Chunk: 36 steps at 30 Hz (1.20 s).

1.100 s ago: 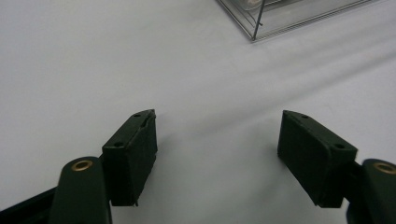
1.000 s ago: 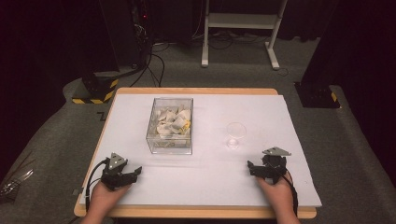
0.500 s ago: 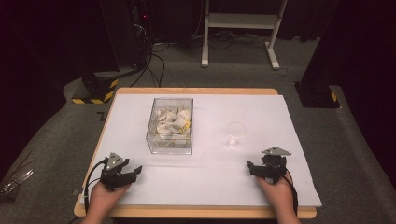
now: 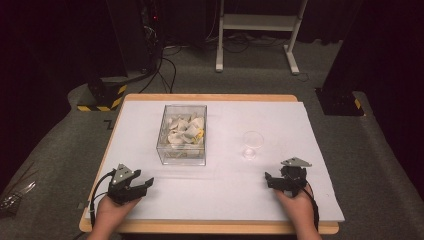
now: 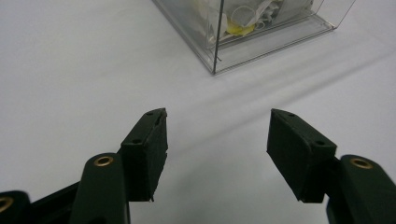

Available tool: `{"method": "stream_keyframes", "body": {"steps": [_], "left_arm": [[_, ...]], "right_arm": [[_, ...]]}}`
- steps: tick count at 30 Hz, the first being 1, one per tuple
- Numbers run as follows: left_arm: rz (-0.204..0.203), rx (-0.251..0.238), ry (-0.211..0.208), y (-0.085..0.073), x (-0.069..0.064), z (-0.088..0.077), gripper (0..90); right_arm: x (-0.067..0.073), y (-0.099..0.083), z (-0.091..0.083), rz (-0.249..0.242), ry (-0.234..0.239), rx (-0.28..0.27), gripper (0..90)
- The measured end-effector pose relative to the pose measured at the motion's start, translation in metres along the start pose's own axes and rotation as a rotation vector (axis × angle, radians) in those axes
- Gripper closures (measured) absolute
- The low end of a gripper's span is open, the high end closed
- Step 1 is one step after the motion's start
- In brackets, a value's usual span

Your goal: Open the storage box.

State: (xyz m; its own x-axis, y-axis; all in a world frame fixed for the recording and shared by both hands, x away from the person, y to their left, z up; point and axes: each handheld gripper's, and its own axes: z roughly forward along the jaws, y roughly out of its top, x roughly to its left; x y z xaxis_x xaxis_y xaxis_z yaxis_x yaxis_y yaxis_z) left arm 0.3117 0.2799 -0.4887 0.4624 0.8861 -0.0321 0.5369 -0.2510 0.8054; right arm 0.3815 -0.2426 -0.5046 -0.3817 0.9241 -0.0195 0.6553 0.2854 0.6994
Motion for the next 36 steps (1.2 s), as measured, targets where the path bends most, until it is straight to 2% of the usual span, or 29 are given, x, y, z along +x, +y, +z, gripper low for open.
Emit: {"method": "stream_keyframes", "body": {"steps": [5,12,20,25,36], "left_arm": [[0.018,-0.013,-0.009,0.001,-0.001,-0.002,39.4],[0.004,-0.017,-0.027,0.002,-0.003,-0.001,38.5],[0.016,-0.021,-0.018,0.003,-0.008,0.000,37.7],[-0.011,-0.039,-0.047,0.007,-0.011,0.002,37.8],[-0.011,-0.076,-0.070,0.014,-0.016,0.004,37.7]], "right_arm": [[0.000,0.000,0.000,0.000,0.000,-0.001,8.8],[0.000,0.000,0.000,0.000,0.000,0.000,8.8],[0.000,0.000,0.000,0.001,0.001,0.001,8.8],[0.000,0.000,0.000,0.001,0.001,0.001,8.8],[0.000,0.000,0.000,0.004,0.002,0.001,8.8]]}}
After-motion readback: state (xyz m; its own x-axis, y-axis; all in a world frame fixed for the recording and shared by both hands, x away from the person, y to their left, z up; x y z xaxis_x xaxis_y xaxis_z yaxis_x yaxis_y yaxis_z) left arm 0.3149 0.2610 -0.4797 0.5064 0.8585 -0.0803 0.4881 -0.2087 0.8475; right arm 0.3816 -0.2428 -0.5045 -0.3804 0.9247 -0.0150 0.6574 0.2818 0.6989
